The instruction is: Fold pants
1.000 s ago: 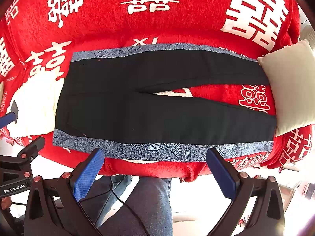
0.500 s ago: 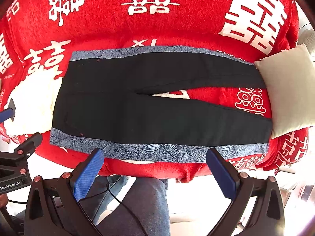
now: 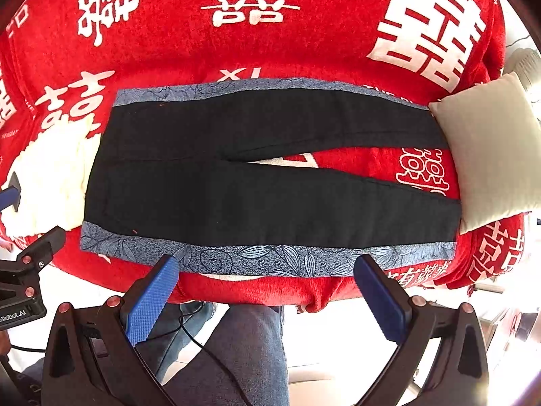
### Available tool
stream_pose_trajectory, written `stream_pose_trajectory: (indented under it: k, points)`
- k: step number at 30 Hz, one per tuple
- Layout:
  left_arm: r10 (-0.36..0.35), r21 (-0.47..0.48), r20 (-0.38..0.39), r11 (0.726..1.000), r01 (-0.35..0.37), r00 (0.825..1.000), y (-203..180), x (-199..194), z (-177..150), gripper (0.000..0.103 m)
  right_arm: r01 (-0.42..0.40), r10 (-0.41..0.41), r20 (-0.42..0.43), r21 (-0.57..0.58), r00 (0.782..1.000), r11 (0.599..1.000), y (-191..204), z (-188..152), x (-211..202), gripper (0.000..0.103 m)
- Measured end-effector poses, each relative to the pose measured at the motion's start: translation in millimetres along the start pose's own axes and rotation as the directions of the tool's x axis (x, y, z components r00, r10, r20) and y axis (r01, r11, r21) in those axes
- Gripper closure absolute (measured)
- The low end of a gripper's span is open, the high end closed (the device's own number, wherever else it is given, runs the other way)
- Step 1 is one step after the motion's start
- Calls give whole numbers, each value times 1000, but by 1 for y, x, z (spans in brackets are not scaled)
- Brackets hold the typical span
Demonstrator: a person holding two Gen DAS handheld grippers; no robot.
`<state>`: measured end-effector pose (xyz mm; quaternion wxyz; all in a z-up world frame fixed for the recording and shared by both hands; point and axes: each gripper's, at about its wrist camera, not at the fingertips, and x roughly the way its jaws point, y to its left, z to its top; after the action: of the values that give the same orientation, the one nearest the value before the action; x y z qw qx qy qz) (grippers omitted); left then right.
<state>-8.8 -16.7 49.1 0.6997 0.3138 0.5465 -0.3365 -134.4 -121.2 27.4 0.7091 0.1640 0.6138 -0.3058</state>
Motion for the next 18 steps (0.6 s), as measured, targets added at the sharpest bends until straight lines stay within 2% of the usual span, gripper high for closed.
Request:
stream_pose_trajectory:
  k: [11,18]
  points:
    - [-20,16,6,1000,19,1000,11,1,-8,0,14,-14,-7,33,1000,999,11,-10,3,0]
    - [-54,-14,-41,998,54,998,19,14,-17,0,24,-21,-41,53,999,998,19,-20,12,0]
